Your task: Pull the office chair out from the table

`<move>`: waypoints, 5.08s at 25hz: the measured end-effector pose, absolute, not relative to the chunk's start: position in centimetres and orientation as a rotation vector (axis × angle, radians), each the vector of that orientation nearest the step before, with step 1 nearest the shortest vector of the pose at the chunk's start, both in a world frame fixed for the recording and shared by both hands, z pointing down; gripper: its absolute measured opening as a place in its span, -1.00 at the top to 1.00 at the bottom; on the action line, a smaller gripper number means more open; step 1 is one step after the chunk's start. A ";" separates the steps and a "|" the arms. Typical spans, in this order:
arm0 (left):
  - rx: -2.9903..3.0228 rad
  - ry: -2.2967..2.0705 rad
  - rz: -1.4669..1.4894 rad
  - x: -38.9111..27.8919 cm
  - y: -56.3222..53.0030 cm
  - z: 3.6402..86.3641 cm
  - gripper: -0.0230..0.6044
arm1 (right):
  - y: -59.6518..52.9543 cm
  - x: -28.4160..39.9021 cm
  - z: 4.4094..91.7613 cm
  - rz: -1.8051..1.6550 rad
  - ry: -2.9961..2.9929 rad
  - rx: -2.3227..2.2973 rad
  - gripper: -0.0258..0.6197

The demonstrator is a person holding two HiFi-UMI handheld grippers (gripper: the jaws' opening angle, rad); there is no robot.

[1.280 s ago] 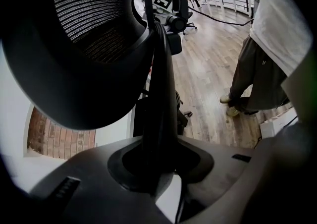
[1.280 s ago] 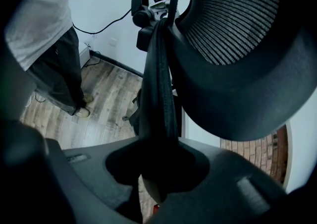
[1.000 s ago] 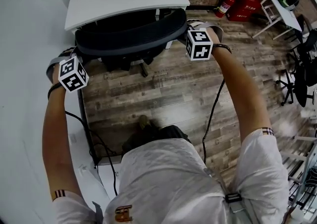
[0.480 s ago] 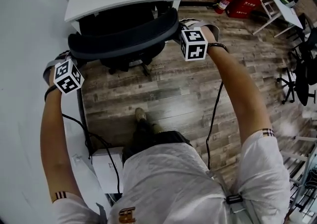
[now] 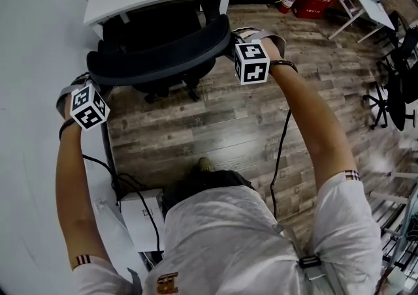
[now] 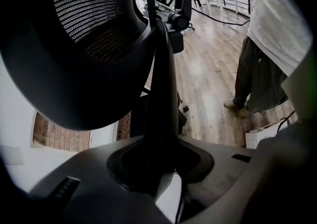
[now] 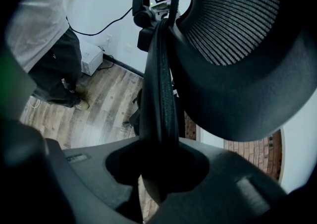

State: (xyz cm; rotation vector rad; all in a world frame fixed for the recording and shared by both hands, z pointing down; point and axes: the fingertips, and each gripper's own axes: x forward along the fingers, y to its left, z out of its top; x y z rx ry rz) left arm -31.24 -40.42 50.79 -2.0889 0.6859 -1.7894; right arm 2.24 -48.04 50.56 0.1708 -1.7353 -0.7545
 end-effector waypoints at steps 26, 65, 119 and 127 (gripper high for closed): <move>-2.084 0.656 -1.760 -27.7 -26.1 50.4 0.60 | -33.2 6.4 50.9 -0.720 -1.672 0.202 0.67; -2.078 0.622 -1.740 -23.1 -10.3 50.4 0.60 | -15.9 11.0 50.5 -0.712 -1.664 0.238 0.68; -2.740 1.131 -0.076 -8.7 10.7 25.9 0.42 | 5.0 7.7 31.9 -0.379 -2.554 0.891 0.54; -2.867 1.043 0.034 -4.8 12.1 28.0 0.75 | 8.7 2.6 30.7 -0.314 -2.764 0.873 0.91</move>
